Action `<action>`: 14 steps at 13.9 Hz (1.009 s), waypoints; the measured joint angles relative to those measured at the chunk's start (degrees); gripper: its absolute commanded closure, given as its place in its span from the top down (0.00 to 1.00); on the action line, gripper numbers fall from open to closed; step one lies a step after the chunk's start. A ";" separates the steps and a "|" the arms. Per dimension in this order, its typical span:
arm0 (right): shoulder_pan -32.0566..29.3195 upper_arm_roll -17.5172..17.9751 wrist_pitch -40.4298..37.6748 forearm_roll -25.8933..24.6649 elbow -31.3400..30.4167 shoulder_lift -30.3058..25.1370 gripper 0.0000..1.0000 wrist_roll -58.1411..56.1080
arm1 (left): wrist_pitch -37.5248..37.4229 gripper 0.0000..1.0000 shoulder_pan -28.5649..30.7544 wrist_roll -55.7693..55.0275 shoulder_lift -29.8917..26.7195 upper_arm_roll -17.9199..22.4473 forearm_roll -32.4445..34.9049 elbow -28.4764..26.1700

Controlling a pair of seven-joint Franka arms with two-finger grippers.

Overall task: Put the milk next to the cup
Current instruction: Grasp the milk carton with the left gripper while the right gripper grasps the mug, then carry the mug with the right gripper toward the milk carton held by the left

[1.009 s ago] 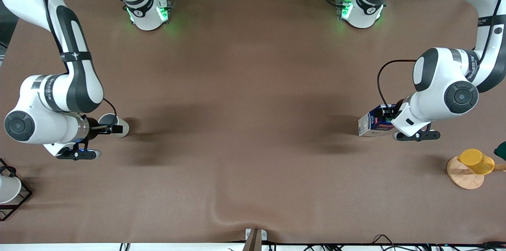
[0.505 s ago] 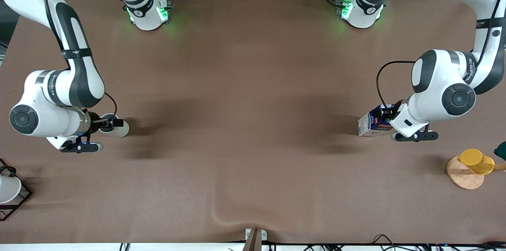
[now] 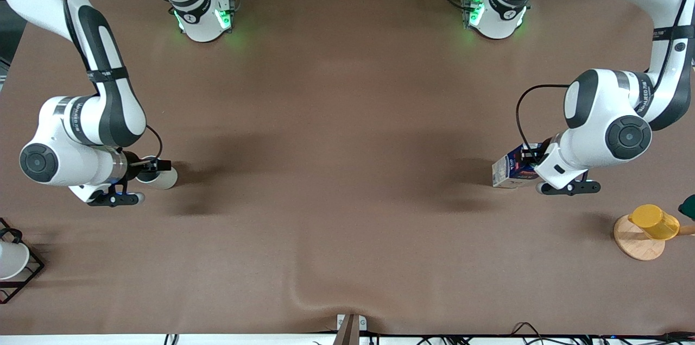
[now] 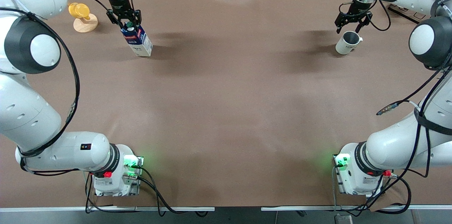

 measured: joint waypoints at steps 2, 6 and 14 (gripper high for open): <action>0.00 0.00 0.53 0.00 -0.37 0.37 1.00 -0.03 | 0.07 0.47 -0.02 -0.03 0.00 -0.11 0.00 0.12; -0.01 0.00 2.59 0.00 -1.22 2.22 1.00 -0.09 | 0.10 0.42 -0.04 -0.16 0.00 -0.20 -0.01 0.42; -0.31 -0.03 5.36 0.00 -1.38 5.78 0.00 -0.14 | -0.50 0.35 -0.36 -1.88 -1.76 -1.21 -0.83 1.84</action>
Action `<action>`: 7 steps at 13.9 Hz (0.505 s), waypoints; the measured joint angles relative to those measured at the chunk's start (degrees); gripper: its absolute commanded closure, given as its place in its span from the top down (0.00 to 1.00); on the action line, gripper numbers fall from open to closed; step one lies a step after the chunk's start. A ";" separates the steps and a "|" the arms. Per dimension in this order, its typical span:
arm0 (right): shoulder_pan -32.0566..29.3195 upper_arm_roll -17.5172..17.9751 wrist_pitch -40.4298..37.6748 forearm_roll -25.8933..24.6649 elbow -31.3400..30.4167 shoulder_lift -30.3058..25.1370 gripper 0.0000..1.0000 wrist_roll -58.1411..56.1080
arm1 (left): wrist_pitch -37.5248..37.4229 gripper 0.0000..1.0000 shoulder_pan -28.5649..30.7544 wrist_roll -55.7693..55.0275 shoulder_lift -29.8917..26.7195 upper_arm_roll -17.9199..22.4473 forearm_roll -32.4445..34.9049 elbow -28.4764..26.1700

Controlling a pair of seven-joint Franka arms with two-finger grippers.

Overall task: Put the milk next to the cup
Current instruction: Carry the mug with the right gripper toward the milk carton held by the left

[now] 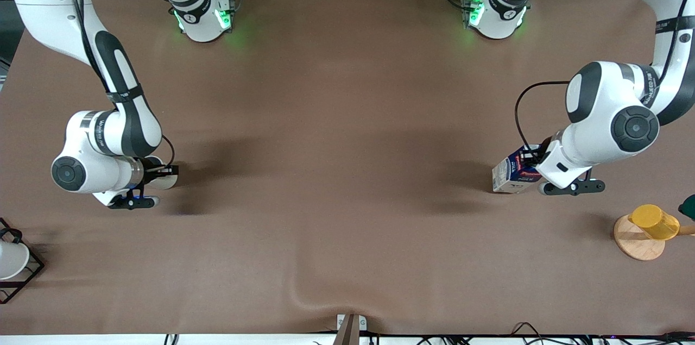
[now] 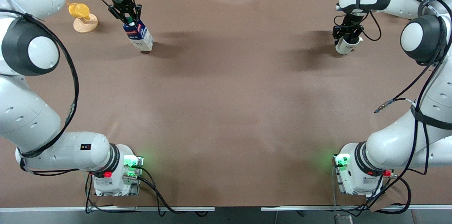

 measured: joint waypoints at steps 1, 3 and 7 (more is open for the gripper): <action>0.00 0.00 0.01 0.00 0.03 0.00 0.00 0.00 | -0.21 0.35 -0.06 -0.13 -0.28 -0.25 -0.01 0.29; 0.00 0.02 0.01 0.00 0.13 0.00 0.00 0.00 | -0.59 0.35 -0.14 -0.41 -0.85 -0.45 -0.01 0.78; 0.41 0.27 -0.02 0.02 1.19 -0.01 0.00 0.07 | -2.17 0.35 -0.13 -0.46 -2.54 -0.48 -0.01 1.63</action>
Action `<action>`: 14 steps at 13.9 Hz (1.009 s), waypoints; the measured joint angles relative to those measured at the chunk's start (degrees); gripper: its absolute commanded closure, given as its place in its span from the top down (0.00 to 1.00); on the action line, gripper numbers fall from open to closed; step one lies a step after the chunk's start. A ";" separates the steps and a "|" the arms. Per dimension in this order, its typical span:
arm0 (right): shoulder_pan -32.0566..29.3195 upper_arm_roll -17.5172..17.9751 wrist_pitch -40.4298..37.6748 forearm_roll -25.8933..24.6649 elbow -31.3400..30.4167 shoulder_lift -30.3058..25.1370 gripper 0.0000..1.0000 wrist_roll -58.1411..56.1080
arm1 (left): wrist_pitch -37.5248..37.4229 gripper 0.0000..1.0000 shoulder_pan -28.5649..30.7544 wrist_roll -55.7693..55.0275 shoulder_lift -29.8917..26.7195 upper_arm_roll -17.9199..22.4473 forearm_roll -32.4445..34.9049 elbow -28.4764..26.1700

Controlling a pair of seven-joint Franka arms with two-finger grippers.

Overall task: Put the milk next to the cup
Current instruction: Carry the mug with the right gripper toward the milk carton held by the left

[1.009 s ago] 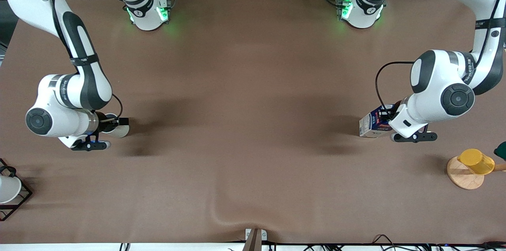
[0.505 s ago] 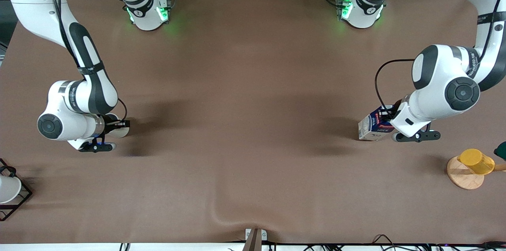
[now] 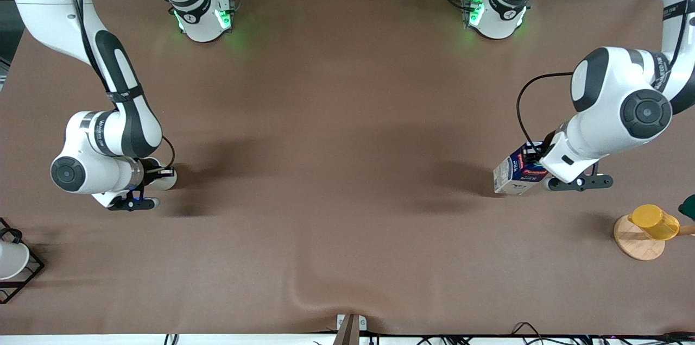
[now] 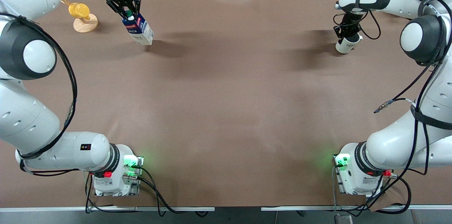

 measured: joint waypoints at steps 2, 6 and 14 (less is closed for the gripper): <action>1.15 0.28 -3.01 0.03 2.95 -0.02 0.00 0.05 | -2.50 0.35 0.00 0.00 -0.71 -0.37 -0.07 1.67; 10.09 0.77 -6.50 0.07 11.61 -0.12 0.00 0.17 | -5.70 0.34 -0.05 -0.31 -1.10 -1.36 -1.42 4.34; 27.58 0.89 -6.01 2.46 21.68 7.50 0.00 10.75 | -8.96 0.34 0.12 -0.34 -1.64 -1.37 -1.50 6.04</action>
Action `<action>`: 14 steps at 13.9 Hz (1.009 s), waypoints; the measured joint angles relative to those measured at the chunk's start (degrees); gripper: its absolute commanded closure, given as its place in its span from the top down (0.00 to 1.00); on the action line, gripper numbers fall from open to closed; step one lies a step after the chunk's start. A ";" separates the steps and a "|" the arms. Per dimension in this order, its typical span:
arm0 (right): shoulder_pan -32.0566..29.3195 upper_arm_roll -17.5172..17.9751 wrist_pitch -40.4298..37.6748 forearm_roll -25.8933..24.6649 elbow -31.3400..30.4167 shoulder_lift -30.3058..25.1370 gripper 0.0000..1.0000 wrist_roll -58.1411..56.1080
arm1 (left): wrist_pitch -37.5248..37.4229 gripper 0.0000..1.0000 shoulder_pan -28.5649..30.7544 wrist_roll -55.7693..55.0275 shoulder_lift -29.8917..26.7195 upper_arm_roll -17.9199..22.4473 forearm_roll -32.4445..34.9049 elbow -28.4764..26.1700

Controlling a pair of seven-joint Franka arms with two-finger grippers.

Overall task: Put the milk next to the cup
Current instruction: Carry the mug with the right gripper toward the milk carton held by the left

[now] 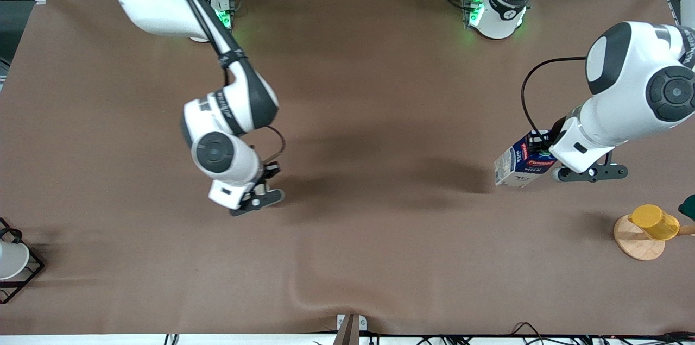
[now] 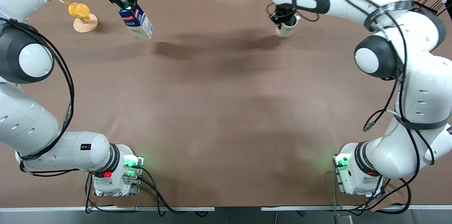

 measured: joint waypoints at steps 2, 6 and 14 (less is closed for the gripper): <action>2.98 0.01 1.00 1.23 1.26 2.14 0.00 7.80 | -1.26 0.34 -0.05 0.00 -0.22 -0.10 -0.01 0.78; 7.34 0.11 7.18 5.79 1.76 4.74 0.00 18.82 | -3.97 0.34 -0.20 0.00 -0.29 -0.52 -0.04 2.49; 16.22 0.21 9.53 7.01 2.31 6.51 0.00 35.43 | -7.38 0.34 -0.39 -2.11 -0.31 -2.81 -2.85 3.18</action>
